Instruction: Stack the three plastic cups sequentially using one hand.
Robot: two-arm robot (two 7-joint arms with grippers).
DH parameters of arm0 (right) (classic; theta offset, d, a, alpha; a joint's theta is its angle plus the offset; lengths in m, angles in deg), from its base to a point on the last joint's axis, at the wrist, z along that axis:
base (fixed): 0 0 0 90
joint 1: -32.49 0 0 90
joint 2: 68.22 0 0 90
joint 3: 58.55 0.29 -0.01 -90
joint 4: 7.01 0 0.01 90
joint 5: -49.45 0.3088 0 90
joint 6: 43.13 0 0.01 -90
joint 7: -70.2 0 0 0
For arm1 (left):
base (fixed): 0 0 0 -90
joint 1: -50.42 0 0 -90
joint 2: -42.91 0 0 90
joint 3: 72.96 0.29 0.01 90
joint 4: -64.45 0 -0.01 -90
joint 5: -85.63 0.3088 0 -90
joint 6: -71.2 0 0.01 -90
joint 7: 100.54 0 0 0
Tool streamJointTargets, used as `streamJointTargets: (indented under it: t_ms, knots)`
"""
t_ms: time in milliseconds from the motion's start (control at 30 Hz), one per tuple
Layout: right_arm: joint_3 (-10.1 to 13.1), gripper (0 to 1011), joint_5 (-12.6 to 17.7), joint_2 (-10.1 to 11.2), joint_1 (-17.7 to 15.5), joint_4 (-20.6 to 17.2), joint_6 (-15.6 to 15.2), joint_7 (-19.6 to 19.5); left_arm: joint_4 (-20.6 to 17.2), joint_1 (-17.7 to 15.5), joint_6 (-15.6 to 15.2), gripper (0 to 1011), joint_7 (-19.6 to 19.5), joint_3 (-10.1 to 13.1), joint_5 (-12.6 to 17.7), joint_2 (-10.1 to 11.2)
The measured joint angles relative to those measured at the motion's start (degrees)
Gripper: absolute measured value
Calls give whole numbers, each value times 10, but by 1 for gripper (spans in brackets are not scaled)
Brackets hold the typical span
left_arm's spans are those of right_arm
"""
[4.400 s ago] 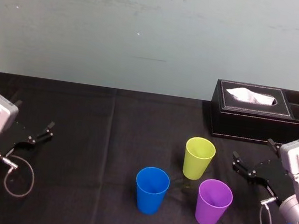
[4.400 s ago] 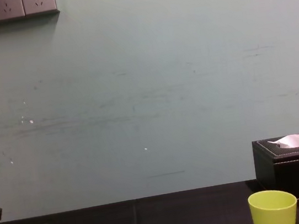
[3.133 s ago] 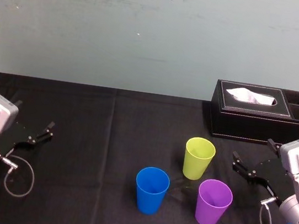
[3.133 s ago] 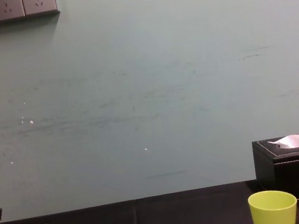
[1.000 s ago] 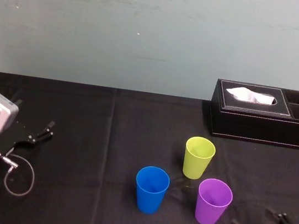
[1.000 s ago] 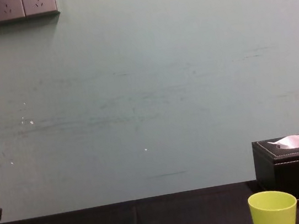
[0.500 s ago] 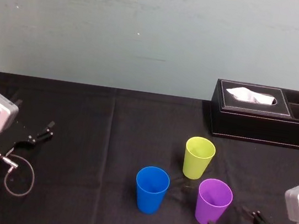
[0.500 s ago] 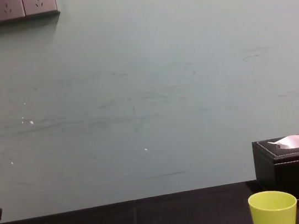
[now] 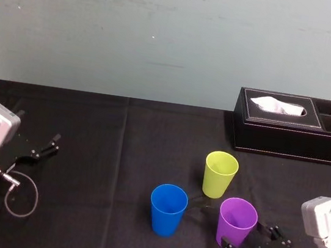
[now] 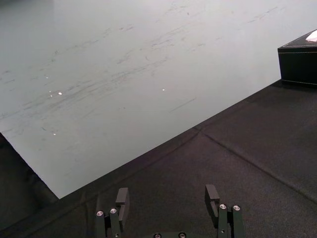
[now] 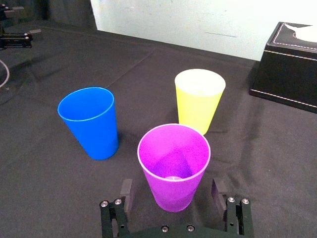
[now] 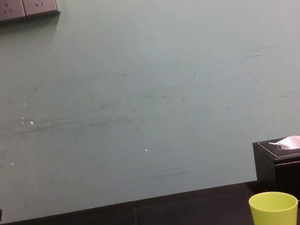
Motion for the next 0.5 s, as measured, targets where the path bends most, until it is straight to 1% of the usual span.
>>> streamJointTargets:
  t_ms: [500]
  knots:
    - [-4,1003,-27,-34,27,32,1,14,0,0,0,1000,0,0,0,0]
